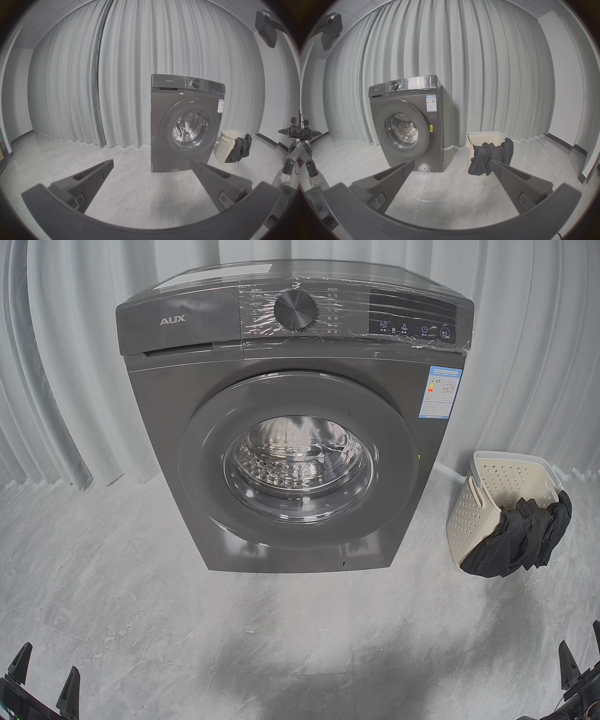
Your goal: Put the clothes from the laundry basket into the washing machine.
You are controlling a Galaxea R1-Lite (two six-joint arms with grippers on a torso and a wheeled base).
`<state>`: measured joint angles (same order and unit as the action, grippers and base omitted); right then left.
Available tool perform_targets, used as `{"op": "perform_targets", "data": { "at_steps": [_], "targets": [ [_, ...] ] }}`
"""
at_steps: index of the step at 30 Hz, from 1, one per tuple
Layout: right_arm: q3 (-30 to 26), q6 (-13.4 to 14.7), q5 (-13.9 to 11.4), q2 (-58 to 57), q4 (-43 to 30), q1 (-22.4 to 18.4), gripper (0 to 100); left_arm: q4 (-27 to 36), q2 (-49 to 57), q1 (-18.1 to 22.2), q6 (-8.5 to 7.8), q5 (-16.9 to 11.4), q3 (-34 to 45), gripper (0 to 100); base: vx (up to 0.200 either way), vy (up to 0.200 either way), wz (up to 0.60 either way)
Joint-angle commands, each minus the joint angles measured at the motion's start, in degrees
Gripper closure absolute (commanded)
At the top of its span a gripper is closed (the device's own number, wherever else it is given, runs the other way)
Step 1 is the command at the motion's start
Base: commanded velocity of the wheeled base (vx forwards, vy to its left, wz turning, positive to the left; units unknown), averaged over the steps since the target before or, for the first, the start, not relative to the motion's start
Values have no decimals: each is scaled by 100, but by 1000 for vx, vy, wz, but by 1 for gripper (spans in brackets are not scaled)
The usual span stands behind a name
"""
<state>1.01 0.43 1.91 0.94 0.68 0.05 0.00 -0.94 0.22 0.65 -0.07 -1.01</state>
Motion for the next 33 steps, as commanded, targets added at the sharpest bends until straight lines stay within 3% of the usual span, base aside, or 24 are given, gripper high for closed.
{"op": "perform_targets", "data": {
  "at_steps": [1, 33],
  "targets": [
    [-101, 1, 2, -94, 2, 4, 0, 9, 94, 4, -3, -1, 92, 0, 0, 0, 0],
    [-101, 1, 2, -94, 2, 4, 0, 0, 94, 4, 6, -1, 92, 0, 0, -200, 0]
  ]
}}
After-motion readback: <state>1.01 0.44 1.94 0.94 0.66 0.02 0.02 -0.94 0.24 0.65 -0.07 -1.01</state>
